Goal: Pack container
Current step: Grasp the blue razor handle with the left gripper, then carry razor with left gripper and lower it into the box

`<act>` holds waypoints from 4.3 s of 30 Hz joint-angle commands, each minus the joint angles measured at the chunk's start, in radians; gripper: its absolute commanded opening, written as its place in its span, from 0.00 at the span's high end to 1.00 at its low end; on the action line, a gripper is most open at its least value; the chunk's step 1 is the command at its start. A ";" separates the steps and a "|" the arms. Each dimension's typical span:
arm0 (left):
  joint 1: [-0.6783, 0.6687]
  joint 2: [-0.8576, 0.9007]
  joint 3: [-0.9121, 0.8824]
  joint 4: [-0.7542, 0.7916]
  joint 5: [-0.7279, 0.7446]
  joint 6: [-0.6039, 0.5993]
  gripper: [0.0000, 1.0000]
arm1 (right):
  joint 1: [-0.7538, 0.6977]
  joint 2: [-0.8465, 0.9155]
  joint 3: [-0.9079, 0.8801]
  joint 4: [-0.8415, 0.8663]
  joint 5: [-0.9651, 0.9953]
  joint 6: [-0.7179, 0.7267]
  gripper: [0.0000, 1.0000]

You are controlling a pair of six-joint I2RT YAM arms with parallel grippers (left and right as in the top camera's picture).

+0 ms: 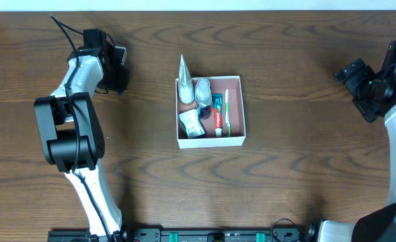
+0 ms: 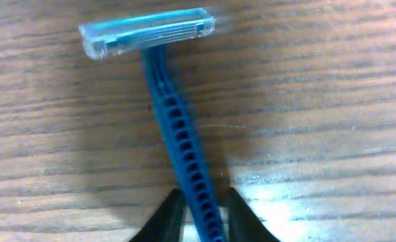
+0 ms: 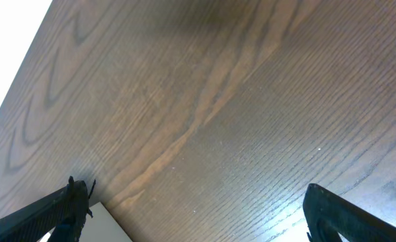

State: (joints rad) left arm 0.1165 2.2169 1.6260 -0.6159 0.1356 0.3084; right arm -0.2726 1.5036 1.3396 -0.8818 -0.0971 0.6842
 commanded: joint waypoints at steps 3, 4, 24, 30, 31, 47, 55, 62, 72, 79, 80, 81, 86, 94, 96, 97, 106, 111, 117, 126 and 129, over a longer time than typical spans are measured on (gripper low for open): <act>0.005 0.019 -0.008 -0.013 0.011 -0.035 0.94 | -0.005 -0.011 0.001 -0.001 0.003 -0.013 0.01; 0.005 0.016 -0.008 -0.017 0.011 -0.055 0.94 | -0.005 -0.011 0.001 -0.001 0.003 -0.013 0.01; -0.153 -0.639 0.042 -0.132 0.019 -0.357 0.94 | -0.005 -0.011 0.001 -0.001 0.003 -0.013 0.01; -0.507 -0.824 0.042 -0.129 -0.060 -0.364 0.94 | -0.005 -0.011 0.001 -0.001 0.003 -0.013 0.01; -0.582 -0.829 0.042 -0.129 -0.128 -0.367 0.94 | -0.005 -0.011 0.001 -0.001 0.003 -0.013 0.01; -1.020 -0.426 0.017 -0.089 -0.491 -0.798 0.94 | -0.005 -0.011 0.001 -0.001 0.003 -0.013 0.01; -0.978 -0.323 0.017 -0.130 -0.389 -0.869 0.94 | -0.005 -0.011 0.001 -0.001 0.003 -0.013 0.01; -0.928 -0.308 0.016 -0.166 -0.314 -0.902 0.94 | -0.005 -0.011 0.001 -0.001 0.003 -0.013 0.01; -0.925 -0.229 0.015 -0.165 -0.269 -0.917 0.94 | -0.005 -0.011 0.001 -0.001 0.003 -0.013 0.01; -0.925 -0.184 0.014 -0.166 -0.258 -0.930 0.94 | -0.005 -0.011 0.001 -0.001 0.003 -0.013 0.01; -0.925 -0.182 0.014 -0.167 -0.258 -0.936 0.94 | -0.005 -0.011 0.001 -0.001 0.003 -0.013 0.01; -0.925 -0.179 0.014 -0.166 -0.258 -0.938 0.94 | -0.005 -0.011 0.001 -0.001 0.003 -0.013 0.01; -0.924 -0.175 0.014 -0.169 -0.258 -0.964 0.94 | -0.005 -0.011 0.001 -0.001 0.003 -0.013 0.01; -0.923 -0.174 0.014 -0.162 -0.259 -1.022 0.94 | -0.005 -0.011 0.001 -0.001 0.003 -0.013 0.01; -0.923 -0.171 0.014 -0.159 -0.259 -1.036 0.94 | -0.005 -0.011 0.001 -0.001 0.003 -0.013 0.01; -0.923 -0.168 0.014 -0.156 -0.259 -1.041 0.94 | -0.005 -0.011 0.001 -0.001 0.003 -0.012 0.01; -0.923 -0.148 0.014 -0.148 -0.259 -1.066 0.94 | -0.005 -0.011 0.001 -0.001 0.003 -0.013 0.01; -0.923 -0.131 0.014 -0.142 -0.258 -1.093 0.94 | -0.005 -0.011 0.001 -0.001 0.003 -0.013 0.01; -0.922 -0.127 0.014 -0.134 -0.258 -1.093 0.94 | -0.005 -0.011 0.001 -0.001 0.003 -0.013 0.01; -0.922 -0.127 0.014 -0.128 -0.259 -1.091 0.83 | -0.005 -0.011 0.001 -0.001 0.003 -0.013 0.01; -0.918 -0.127 0.014 -0.126 -0.260 -1.088 0.74 | -0.005 -0.011 0.001 -0.001 0.003 -0.013 0.01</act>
State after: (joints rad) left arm -0.8082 2.0708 1.6440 -0.7425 -0.1257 -0.7792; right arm -0.2726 1.5036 1.3396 -0.8818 -0.0971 0.6842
